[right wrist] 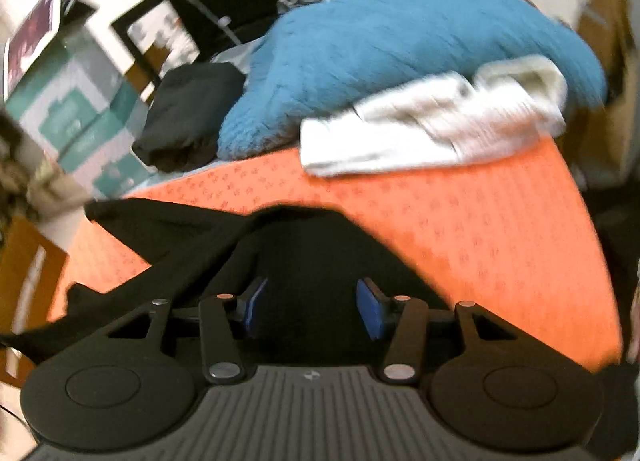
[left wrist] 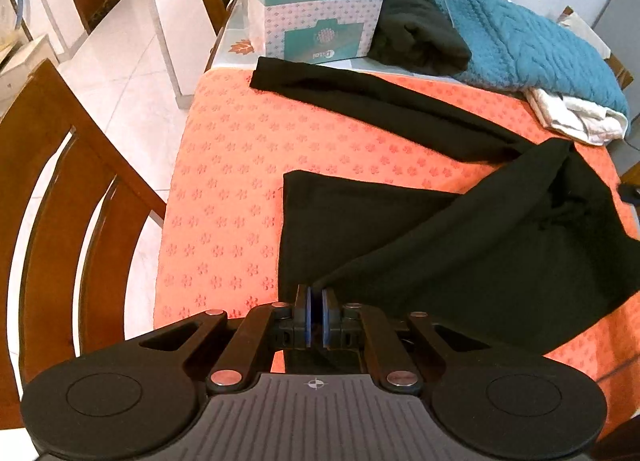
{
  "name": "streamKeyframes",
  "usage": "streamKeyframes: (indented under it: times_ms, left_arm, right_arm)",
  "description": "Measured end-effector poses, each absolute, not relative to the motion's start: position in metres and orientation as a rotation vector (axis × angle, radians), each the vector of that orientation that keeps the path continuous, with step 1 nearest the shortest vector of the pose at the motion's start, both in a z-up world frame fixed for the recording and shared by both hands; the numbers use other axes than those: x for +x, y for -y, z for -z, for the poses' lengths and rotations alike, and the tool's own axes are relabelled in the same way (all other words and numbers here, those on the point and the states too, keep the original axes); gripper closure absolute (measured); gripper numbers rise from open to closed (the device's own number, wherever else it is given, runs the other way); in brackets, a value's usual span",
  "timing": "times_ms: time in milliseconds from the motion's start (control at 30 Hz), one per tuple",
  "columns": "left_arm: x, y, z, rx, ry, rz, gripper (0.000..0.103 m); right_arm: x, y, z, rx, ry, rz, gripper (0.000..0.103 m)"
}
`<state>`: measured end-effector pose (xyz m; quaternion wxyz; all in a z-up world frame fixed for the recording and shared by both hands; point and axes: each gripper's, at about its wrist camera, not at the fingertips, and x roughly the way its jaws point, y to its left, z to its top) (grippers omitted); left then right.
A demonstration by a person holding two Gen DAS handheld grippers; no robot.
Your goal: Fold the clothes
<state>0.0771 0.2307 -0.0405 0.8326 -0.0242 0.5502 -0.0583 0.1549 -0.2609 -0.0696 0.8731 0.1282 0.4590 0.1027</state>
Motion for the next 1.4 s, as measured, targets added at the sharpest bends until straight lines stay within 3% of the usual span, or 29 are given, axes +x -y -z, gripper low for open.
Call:
streamKeyframes:
  times_ms: [333, 367, 400, 433, 667, 1000, 1400]
  left_arm:
    - [0.091, -0.233, 0.025, -0.093, -1.124, 0.117, 0.096]
    - [0.095, -0.232, 0.022, -0.09, -1.115, 0.12, 0.096]
    - [0.1, -0.231, 0.02, -0.085, -1.107, 0.123, 0.096]
    - [0.106, -0.231, 0.017, -0.08, -1.1, 0.126, 0.096]
    - [0.145, -0.222, -0.004, -0.082, -1.024, 0.171, 0.096]
    - [0.136, -0.257, -0.001, -0.144, -1.075, 0.148, 0.096]
    - [0.049, -0.285, 0.05, -0.113, -1.324, 0.069, 0.095]
  right_arm:
    - [0.244, 0.202, 0.09, -0.288, -1.014, -0.488, 0.05]
    - [0.249, 0.198, 0.093, -0.313, -1.023, -0.509, 0.055]
    - [0.254, 0.199, 0.095, -0.306, -1.03, -0.509, 0.084]
    - [0.259, 0.2, 0.096, -0.299, -1.037, -0.508, 0.1]
    - [0.256, 0.234, 0.062, -0.174, -0.899, -0.372, 0.101]
    - [0.142, 0.235, 0.022, -0.236, -0.702, -0.459, 0.101]
    - [0.023, 0.189, 0.053, -0.359, -0.838, -0.599, 0.101]
